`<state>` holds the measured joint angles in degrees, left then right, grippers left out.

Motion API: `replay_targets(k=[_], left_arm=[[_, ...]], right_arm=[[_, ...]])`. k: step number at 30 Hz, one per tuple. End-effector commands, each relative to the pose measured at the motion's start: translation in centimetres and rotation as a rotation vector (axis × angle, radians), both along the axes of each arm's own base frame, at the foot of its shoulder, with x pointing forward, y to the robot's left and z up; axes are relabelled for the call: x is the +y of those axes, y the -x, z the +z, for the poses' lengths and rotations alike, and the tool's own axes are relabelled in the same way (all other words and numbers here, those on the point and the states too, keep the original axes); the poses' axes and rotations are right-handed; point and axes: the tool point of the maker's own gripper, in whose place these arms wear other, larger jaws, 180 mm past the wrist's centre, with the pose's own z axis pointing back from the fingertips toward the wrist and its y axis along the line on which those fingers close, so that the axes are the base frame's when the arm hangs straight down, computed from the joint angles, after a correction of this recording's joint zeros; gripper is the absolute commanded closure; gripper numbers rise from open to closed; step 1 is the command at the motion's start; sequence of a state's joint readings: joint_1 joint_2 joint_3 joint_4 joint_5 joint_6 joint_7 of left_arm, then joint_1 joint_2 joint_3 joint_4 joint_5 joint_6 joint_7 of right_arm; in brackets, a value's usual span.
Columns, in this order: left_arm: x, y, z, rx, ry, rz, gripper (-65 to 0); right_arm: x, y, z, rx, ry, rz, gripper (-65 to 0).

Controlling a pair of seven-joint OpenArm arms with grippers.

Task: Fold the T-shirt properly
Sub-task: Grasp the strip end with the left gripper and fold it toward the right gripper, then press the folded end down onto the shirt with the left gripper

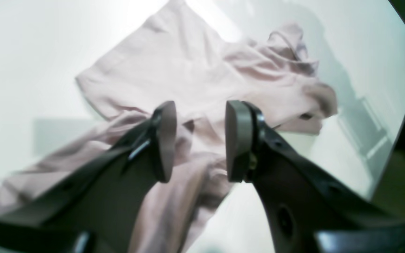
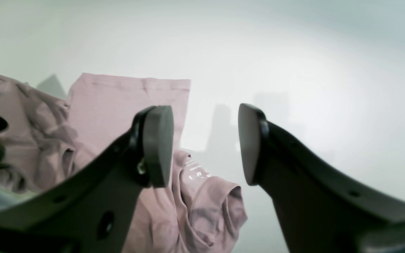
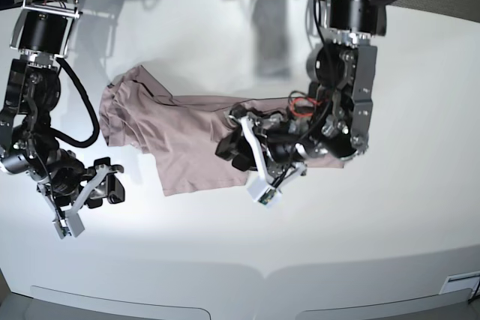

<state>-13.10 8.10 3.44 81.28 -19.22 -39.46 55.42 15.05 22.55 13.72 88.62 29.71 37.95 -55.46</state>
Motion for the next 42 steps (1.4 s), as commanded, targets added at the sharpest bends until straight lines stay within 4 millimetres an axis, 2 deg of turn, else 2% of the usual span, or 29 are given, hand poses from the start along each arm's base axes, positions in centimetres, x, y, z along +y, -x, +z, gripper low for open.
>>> replay_targets(k=[1,6,9,12,18,21,26,31,36,42], left_arm=[[-0.5,-1.3,2.5,-0.063,0.023,-0.014,-22.8],[0.0,-2.1,3.0,-0.064,-0.029,-0.033,-22.8],[1.4,-1.8,1.7,-0.029,-0.098,-0.043,-21.7],[4.9,-1.8,0.0,0.009,-0.194,-0.016,-18.7],[12.1,-1.3,-2.9,0.160,-0.376,0.099,-18.4],[14.1,-1.1,-3.3,0.183,-0.392,0.136,-18.4],[12.3,0.0,-3.8,0.200,-0.285,0.143,-18.4],[11.6,1.5,-5.2,0.220,-0.248,0.150,-18.4],[10.7,1.8,-5.2,0.227,-0.217,0.154,-18.4],[6.5,2.0,-3.8,0.238,-0.088,0.123,-18.4]], right_arm=[[-0.3,-0.9,2.1,-0.065,0.007,0.004,-30.4],[-0.3,-0.9,2.1,-0.065,0.006,0.004,-30.4],[-0.3,-0.9,2.1,-0.063,0.006,0.005,-30.4],[-0.3,-0.8,1.9,-0.057,0.008,0.004,-30.4],[-0.3,-0.8,1.9,-0.058,0.005,0.004,-30.4],[-0.2,-0.8,1.9,-0.057,0.004,0.004,-30.4],[-0.2,-0.8,1.9,-0.059,0.002,0.005,-30.4],[-0.2,-0.8,1.9,-0.058,0.003,0.004,-30.4],[0.0,-0.9,1.9,-0.061,-0.003,0.006,-30.4],[1.3,-1.0,1.6,-0.062,-0.038,0.014,-30.4]])
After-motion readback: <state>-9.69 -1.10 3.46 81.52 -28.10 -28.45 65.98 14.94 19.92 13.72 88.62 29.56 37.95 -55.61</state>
